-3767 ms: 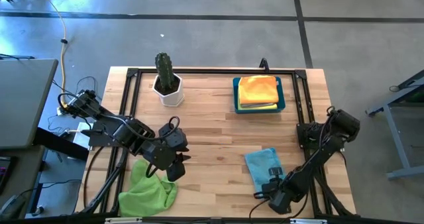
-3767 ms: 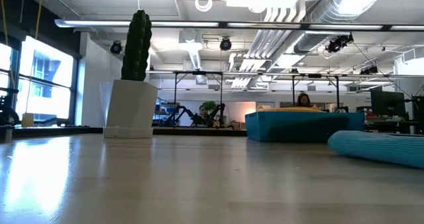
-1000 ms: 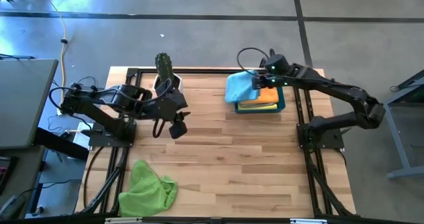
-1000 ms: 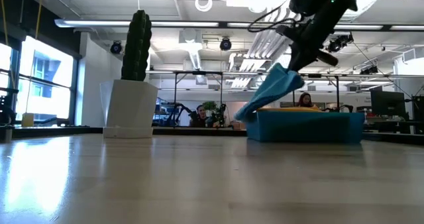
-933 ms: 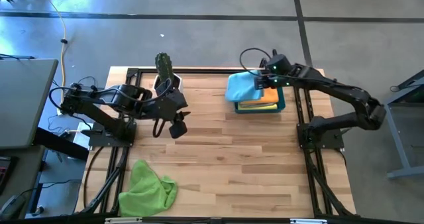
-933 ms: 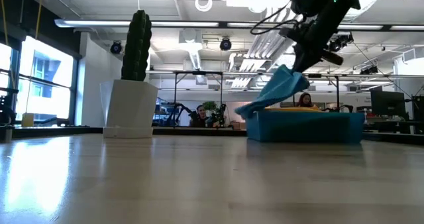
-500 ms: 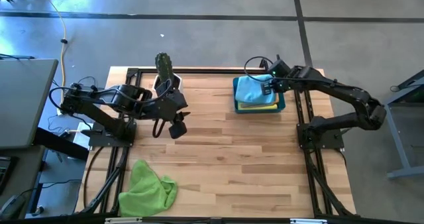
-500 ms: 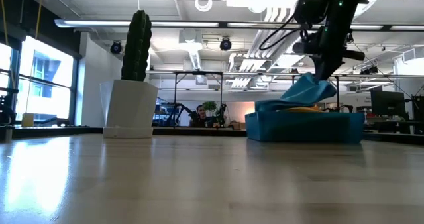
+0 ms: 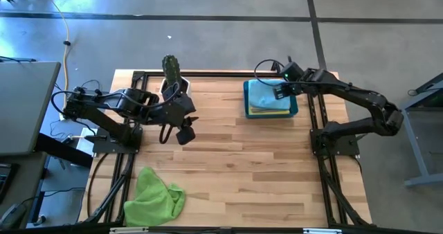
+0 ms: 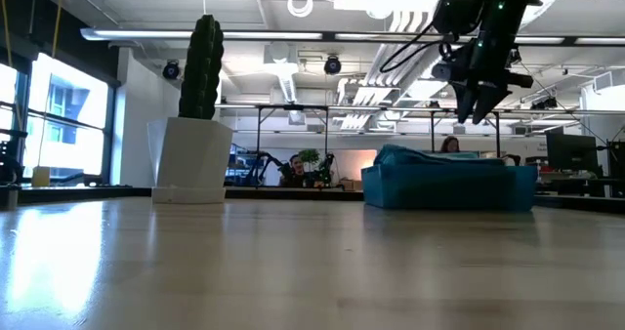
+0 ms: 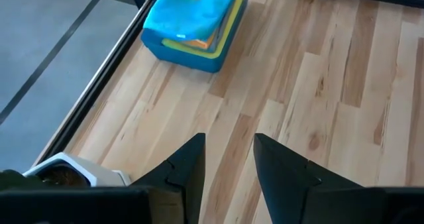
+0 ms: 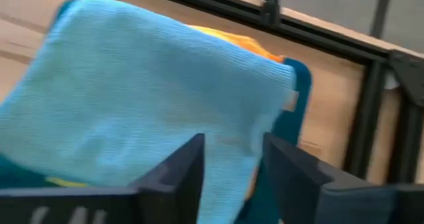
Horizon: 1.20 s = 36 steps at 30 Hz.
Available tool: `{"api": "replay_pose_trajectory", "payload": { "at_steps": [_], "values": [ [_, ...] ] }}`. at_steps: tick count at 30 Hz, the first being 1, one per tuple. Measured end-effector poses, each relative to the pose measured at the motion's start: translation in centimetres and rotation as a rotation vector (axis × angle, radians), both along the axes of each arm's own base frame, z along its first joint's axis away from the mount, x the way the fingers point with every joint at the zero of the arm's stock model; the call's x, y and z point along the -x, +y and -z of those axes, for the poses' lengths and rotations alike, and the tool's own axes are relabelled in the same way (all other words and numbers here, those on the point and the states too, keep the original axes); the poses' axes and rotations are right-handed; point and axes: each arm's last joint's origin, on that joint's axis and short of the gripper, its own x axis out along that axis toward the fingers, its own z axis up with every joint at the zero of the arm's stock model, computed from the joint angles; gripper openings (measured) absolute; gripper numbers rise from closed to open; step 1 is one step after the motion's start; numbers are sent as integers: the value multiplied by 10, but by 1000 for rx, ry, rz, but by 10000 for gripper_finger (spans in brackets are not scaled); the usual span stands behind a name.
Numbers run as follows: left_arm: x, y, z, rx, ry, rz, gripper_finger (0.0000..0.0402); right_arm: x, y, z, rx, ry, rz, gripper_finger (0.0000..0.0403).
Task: Fold microfiber towels
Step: Fold the green microfiber cloth
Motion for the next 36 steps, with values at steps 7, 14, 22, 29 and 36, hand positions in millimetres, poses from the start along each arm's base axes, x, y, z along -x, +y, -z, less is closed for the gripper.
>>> {"api": "replay_pose_trajectory", "payload": {
  "at_steps": [7,14,22,29,36],
  "values": [
    [5,-1,4,82,34,-44,117,-25,10,-16,59,-161,-168,188],
    [3,-22,36,320,92,-129,117,-72,58,-33,165,-414,-534,190],
    [14,-93,105,661,214,-206,117,-87,128,-34,130,-455,-824,190],
    [46,-153,139,832,368,-349,117,-94,172,-23,89,-420,-989,190],
    [60,-193,171,827,474,-563,117,-102,195,-5,46,-349,-1059,190]
  ]
}}
